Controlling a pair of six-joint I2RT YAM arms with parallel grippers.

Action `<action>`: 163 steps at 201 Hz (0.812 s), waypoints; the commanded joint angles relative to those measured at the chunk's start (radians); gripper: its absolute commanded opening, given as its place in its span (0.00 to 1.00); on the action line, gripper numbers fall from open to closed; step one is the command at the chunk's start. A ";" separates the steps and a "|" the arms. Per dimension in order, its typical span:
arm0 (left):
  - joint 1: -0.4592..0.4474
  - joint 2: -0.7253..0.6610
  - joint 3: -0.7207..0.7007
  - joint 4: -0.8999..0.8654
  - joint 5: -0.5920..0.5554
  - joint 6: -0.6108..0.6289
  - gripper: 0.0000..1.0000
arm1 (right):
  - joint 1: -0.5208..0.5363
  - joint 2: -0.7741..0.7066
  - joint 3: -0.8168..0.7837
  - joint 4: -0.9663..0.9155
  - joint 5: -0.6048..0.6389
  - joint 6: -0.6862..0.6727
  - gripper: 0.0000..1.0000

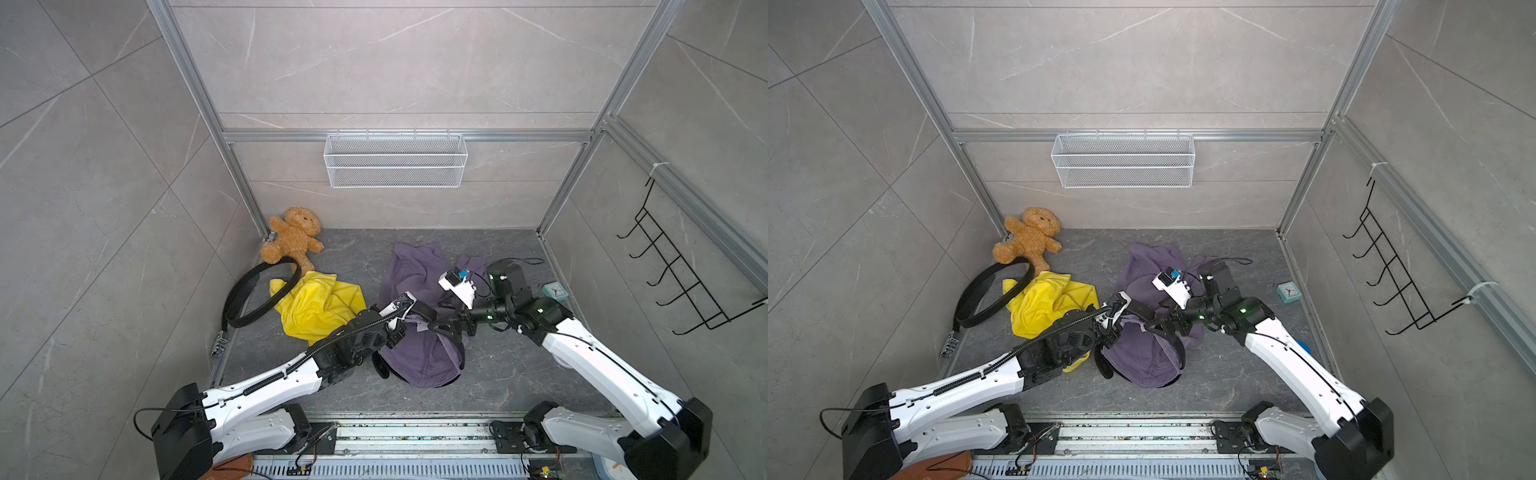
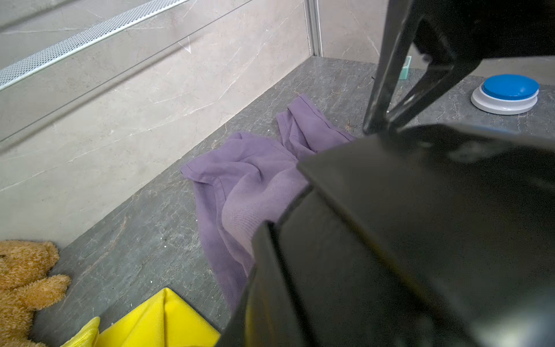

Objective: Remove the belt from the trousers
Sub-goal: Adjust the trousers at the center of the board.

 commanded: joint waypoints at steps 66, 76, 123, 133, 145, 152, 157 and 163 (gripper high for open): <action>-0.013 0.031 -0.028 0.317 -0.108 0.086 0.00 | 0.018 0.139 0.100 -0.152 -0.419 -0.111 0.65; -0.013 0.029 -0.029 0.326 -0.118 0.086 0.00 | 0.036 0.150 0.101 -0.167 -0.393 -0.111 0.62; -0.013 0.030 -0.020 0.260 -0.165 0.031 0.00 | 0.076 0.114 0.049 -0.030 -0.132 0.017 0.15; -0.013 0.009 -0.018 0.184 -0.186 -0.008 0.21 | 0.080 0.078 0.036 -0.017 0.029 0.031 0.01; -0.013 -0.042 -0.021 0.087 -0.211 -0.072 0.48 | 0.110 0.049 0.034 -0.045 0.244 0.001 0.00; -0.011 -0.082 -0.024 0.036 -0.216 -0.110 0.57 | 0.140 0.032 0.029 -0.055 0.366 -0.017 0.00; -0.010 -0.117 -0.030 -0.007 -0.211 -0.133 0.61 | 0.169 0.023 0.023 -0.063 0.450 -0.039 0.00; -0.010 -0.162 -0.034 -0.061 -0.201 -0.155 0.63 | 0.203 0.013 0.012 -0.059 0.566 -0.051 0.00</action>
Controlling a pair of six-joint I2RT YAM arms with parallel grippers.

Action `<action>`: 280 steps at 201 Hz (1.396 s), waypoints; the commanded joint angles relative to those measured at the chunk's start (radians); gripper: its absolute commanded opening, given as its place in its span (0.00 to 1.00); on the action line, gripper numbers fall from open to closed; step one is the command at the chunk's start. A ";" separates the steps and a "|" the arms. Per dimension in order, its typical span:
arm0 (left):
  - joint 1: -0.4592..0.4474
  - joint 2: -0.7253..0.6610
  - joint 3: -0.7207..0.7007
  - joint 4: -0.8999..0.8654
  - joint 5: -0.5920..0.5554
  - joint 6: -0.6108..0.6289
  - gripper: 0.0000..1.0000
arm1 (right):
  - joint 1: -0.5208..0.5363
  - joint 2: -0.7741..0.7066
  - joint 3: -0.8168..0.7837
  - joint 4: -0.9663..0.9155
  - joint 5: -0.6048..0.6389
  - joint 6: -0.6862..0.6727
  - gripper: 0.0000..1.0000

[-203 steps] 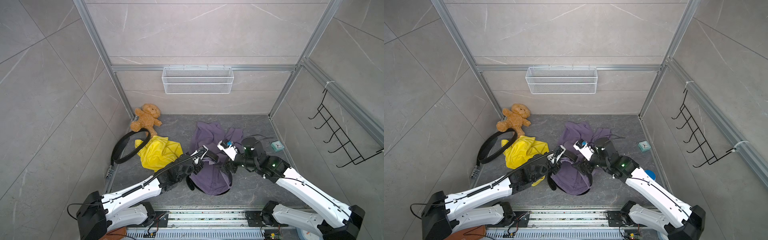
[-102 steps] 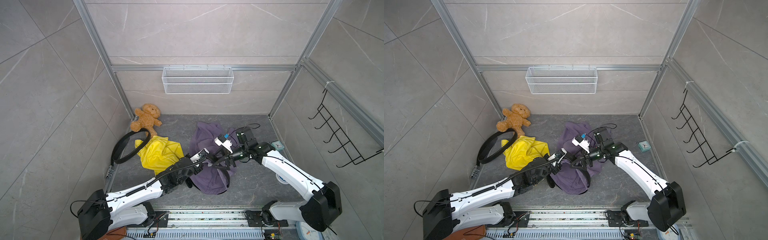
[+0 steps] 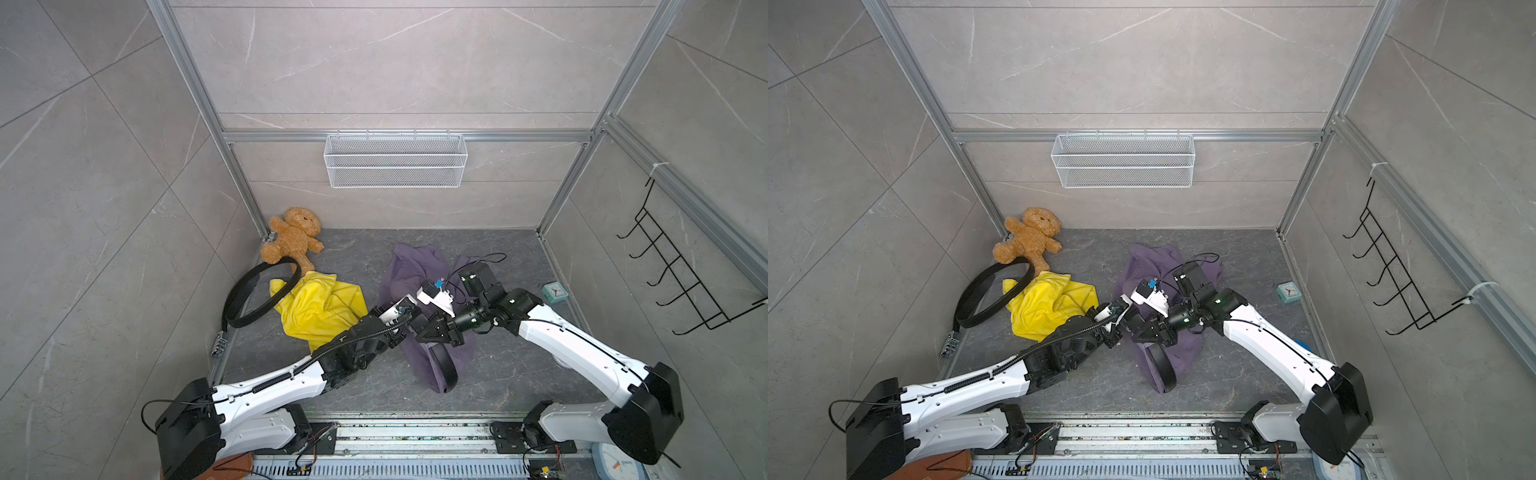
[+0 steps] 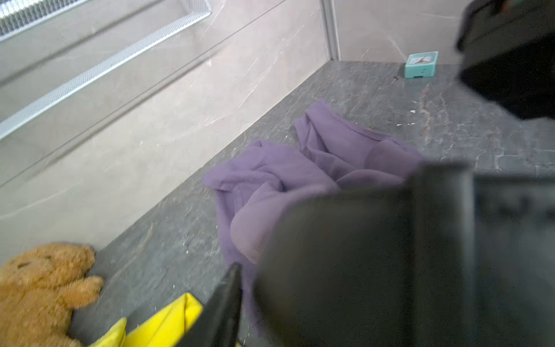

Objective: Remove the belt from the trousers
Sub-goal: Adjust the trousers at the center of the board.

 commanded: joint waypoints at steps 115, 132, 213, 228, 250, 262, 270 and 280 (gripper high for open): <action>0.061 -0.341 0.012 -0.521 -0.263 -0.329 0.81 | 0.498 0.187 -0.117 0.057 0.918 -0.014 0.73; 0.112 -0.338 0.015 -0.512 -0.195 -0.328 0.82 | 0.501 0.068 -0.139 0.025 0.837 0.055 0.86; 0.143 0.046 0.169 -0.480 0.228 -0.336 0.82 | 0.280 -0.027 -0.243 -0.186 0.803 0.818 0.89; 0.139 0.094 0.173 -0.483 0.288 -0.318 0.81 | 0.246 -0.080 -0.311 -0.149 0.832 0.902 0.91; 0.137 0.142 0.177 -0.478 0.348 -0.323 0.81 | 0.125 -0.086 -0.395 -0.041 0.732 0.911 0.90; 0.137 0.177 0.192 -0.476 0.378 -0.322 0.81 | 0.085 -0.039 -0.386 -0.048 0.729 0.871 0.87; 0.135 0.208 0.208 -0.476 0.400 -0.315 0.81 | 0.063 0.001 -0.371 -0.048 0.725 0.832 0.87; 0.132 0.253 0.233 -0.480 0.411 -0.307 0.82 | 0.038 0.045 -0.355 -0.046 0.731 0.792 0.86</action>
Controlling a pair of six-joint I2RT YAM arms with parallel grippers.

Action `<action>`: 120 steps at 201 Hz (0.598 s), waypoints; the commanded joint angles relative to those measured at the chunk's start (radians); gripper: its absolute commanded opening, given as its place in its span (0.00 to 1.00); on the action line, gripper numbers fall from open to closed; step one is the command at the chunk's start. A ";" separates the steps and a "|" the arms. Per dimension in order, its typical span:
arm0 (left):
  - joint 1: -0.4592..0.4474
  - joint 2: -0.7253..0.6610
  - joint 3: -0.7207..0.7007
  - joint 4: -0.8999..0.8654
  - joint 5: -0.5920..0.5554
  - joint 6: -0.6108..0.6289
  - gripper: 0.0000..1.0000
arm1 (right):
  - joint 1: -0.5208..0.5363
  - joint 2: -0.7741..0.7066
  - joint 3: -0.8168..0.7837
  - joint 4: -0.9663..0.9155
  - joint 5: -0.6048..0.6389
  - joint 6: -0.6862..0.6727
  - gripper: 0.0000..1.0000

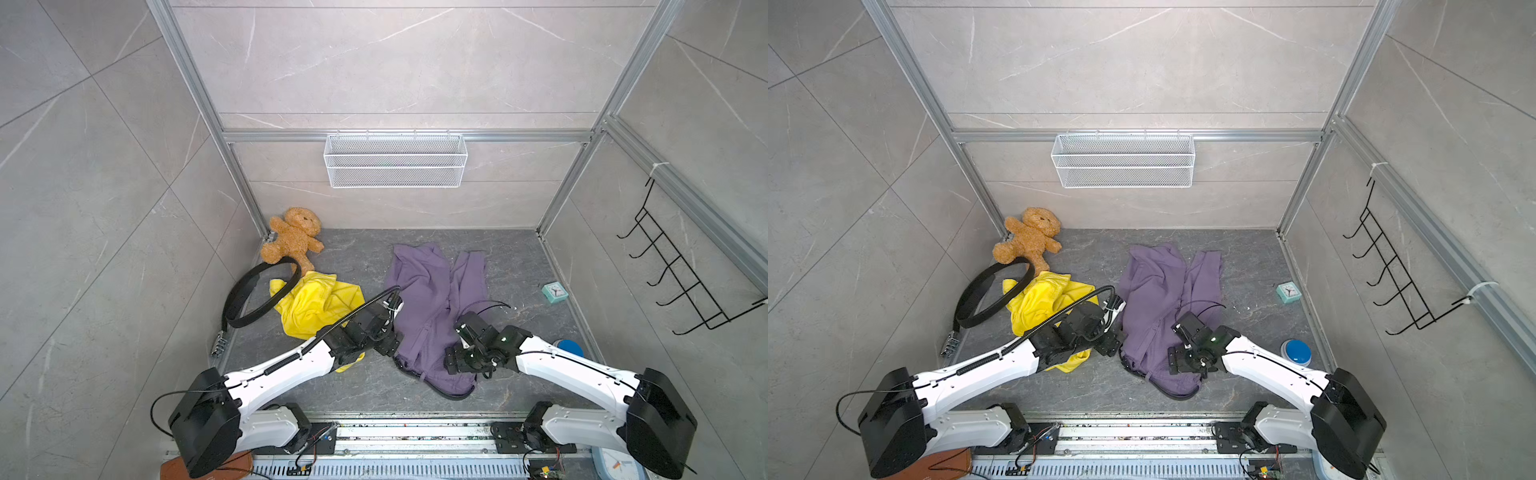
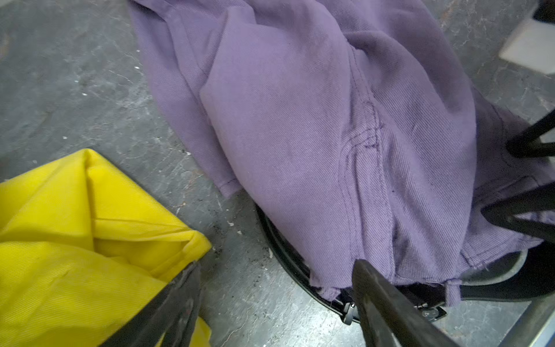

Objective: Remove the belt from the trousers
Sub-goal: Adjust the trousers at the center of the board.

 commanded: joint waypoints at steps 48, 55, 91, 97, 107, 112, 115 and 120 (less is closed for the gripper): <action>-0.013 0.327 0.244 -0.102 0.084 0.005 0.76 | -0.227 0.248 0.100 0.083 -0.016 -0.198 0.79; -0.013 0.358 0.266 -0.128 0.096 0.001 0.71 | -0.256 0.272 0.122 0.100 -0.039 -0.215 0.79; -0.013 0.442 0.297 -0.204 0.201 -0.060 0.47 | -0.313 0.547 0.395 0.128 -0.152 -0.315 0.74; -0.015 0.450 0.299 -0.210 0.235 -0.073 0.44 | -0.313 0.605 0.458 0.128 -0.187 -0.332 0.73; -0.022 0.465 0.301 -0.216 0.295 -0.101 0.41 | -0.310 0.700 0.573 0.119 -0.281 -0.357 0.70; -0.029 0.472 0.305 -0.218 0.322 -0.114 0.40 | -0.307 0.739 0.632 0.110 -0.312 -0.372 0.70; -0.033 0.477 0.307 -0.219 0.337 -0.124 0.39 | -0.308 0.758 0.665 0.102 -0.324 -0.384 0.70; -0.044 0.484 0.312 -0.217 0.356 -0.141 0.38 | -0.308 0.776 0.707 0.082 -0.320 -0.399 0.70</action>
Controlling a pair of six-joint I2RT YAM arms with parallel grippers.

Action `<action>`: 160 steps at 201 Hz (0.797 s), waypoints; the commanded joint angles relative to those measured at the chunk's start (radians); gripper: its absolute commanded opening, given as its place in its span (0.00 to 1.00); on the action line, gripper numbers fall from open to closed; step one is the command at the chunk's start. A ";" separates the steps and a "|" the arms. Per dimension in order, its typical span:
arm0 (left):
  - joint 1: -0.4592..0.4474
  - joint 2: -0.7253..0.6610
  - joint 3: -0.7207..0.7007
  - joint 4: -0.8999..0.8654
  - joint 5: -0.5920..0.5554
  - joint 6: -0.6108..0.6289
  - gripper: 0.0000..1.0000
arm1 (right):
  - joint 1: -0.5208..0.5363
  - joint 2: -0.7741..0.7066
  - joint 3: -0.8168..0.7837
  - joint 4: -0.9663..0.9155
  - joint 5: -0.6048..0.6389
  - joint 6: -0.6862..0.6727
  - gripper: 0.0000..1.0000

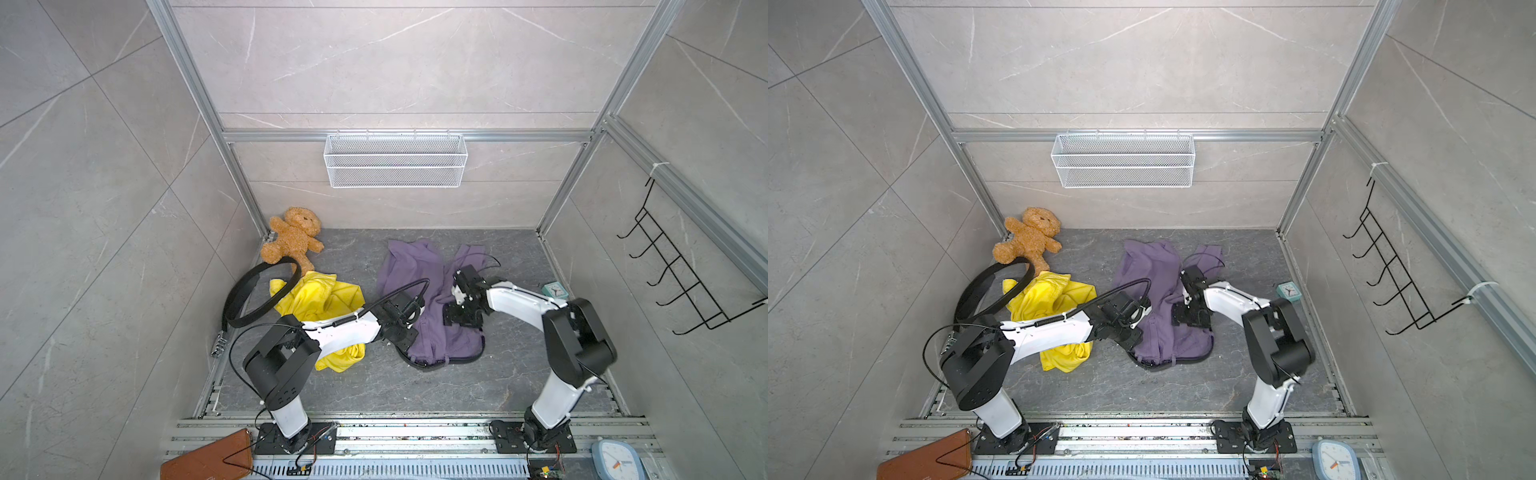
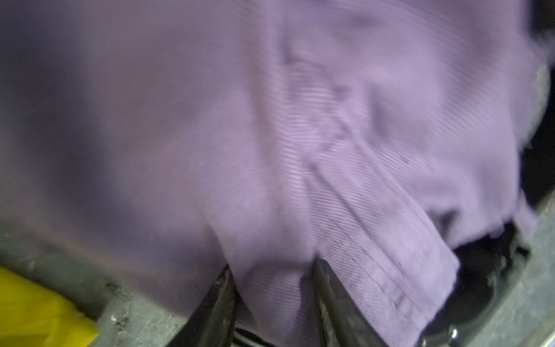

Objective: Remove the belt from the trousers
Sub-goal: Adjust the trousers at the center of the board.

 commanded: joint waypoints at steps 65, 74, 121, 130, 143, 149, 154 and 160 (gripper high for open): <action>-0.074 -0.086 0.037 0.065 0.205 -0.296 0.54 | -0.096 -0.375 -0.056 -0.152 -0.075 -0.059 0.89; -0.064 -0.125 0.042 0.063 0.173 -0.300 0.56 | -0.096 -0.437 -0.169 -0.135 -0.089 -0.012 0.88; -0.016 -0.216 0.063 -0.016 0.121 -0.259 0.57 | -0.094 -0.663 -0.502 -0.008 0.020 0.216 0.86; -0.008 -0.232 0.051 -0.013 0.119 -0.258 0.57 | -0.090 -0.634 -0.518 0.019 -0.002 0.228 0.83; 0.000 -0.245 0.038 -0.014 0.111 -0.257 0.57 | -0.067 -0.605 -0.553 0.077 -0.010 0.261 0.81; 0.003 -0.253 0.034 -0.014 0.105 -0.256 0.57 | -0.056 -0.592 -0.569 0.113 -0.005 0.284 0.81; 0.006 -0.258 0.029 -0.015 0.100 -0.255 0.57 | -0.049 -0.577 -0.580 0.149 -0.010 0.298 0.81; 0.008 -0.264 0.023 -0.015 0.094 -0.255 0.57 | -0.040 -0.558 -0.588 0.192 -0.020 0.313 0.80</action>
